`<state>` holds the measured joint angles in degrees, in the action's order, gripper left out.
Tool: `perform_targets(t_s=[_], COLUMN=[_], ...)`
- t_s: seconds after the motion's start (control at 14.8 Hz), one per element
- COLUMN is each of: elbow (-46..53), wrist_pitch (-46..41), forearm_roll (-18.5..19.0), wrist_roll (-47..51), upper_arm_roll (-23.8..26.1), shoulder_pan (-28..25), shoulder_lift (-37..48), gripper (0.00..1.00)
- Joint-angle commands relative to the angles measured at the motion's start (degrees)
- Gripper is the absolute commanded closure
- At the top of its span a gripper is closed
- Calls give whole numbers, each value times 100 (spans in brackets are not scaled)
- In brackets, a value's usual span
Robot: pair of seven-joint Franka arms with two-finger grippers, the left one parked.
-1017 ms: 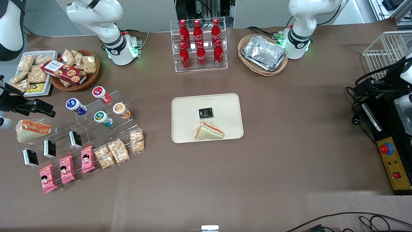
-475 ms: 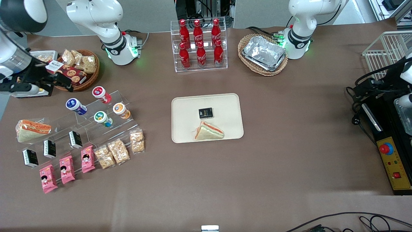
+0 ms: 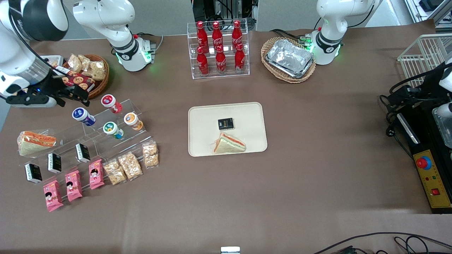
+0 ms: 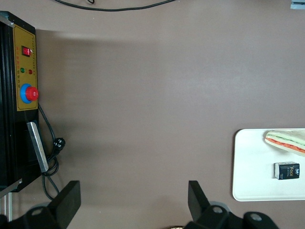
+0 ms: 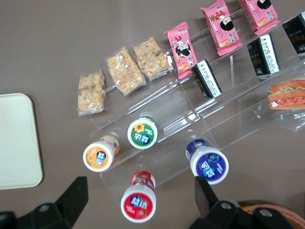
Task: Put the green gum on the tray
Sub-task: 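Move the right gripper down toward the green-lidded bottle in the rack, then close the right gripper around the green-lidded bottle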
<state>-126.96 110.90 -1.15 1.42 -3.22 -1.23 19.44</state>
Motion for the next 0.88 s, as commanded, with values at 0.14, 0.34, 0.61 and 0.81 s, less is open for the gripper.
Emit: perform_targets(t_s=[0.14,0.34,0.61,0.81], elbow=[-969,-1146,-1331,-1340], wrist_pitch=[1669,2346,2989,3087], forearm_roll=[10,19,19,19], wrist_roll=[95,95,86,95], upper_arm_roll=[120,120,120,120], shoulder_pan=[-18,-18,-88,-106], shoulder_lift=[-501,-1046,-1433,-1601], gripper=[0,0,0,0])
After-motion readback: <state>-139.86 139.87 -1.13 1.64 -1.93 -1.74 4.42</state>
